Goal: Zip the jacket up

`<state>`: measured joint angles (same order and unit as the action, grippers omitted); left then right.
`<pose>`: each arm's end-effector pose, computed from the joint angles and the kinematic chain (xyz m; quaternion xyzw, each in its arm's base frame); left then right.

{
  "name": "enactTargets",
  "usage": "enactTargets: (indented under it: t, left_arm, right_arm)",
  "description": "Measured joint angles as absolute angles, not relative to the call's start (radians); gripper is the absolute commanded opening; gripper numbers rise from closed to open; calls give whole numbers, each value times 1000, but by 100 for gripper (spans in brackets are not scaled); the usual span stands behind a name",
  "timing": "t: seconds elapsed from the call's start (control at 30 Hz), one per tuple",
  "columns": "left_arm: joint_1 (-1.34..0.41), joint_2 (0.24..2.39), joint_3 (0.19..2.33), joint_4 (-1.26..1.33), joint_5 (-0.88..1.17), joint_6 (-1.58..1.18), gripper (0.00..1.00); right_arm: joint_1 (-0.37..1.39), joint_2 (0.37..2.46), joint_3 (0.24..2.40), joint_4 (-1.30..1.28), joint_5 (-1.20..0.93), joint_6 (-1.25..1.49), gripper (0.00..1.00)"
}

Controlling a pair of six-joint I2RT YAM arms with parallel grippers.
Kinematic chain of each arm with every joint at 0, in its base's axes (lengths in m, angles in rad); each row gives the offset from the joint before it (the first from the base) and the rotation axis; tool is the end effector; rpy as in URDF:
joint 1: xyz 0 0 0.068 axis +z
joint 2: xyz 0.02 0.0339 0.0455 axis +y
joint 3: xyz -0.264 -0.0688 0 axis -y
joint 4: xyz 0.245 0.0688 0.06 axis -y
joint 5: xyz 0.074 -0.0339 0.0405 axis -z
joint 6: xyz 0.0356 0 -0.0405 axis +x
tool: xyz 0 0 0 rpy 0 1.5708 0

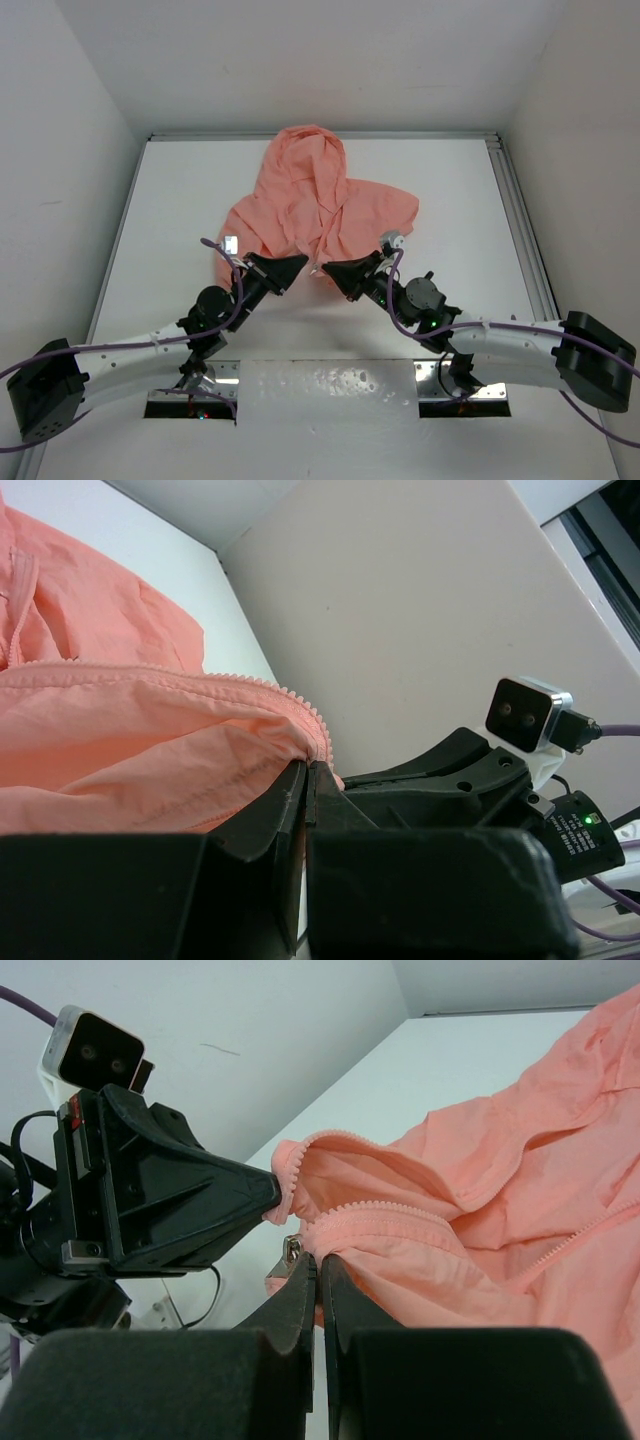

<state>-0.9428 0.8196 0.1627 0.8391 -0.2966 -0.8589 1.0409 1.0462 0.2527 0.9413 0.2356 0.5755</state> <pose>0.1123 -0.1369 0.2239 -0.0869 0.6370 -0.5371 0.5461 0.1132 0.1768 0.2254 -0.0629 0.6515 0.4908 0.5751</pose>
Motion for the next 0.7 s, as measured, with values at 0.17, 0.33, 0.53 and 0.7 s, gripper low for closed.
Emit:
enactTargets:
  t: [0.17,0.33,0.53,0.7]
  left_arm:
    - [-943,823,163,839,-296,-857,0]
    - [-943,827,163,838,-296,-857,0]
    - [-944,833,163,839,-295,-857,0]
    - [-944,834,163,840,-292,-857,0]
  right_arm:
    - [1043,1039,253,941,236,575,0]
    - [1043,1035,253,940,236,570,0]
    - [1043,1035,253,933,237,567,0]
    - [1043,1035,253,933,237,562,0]
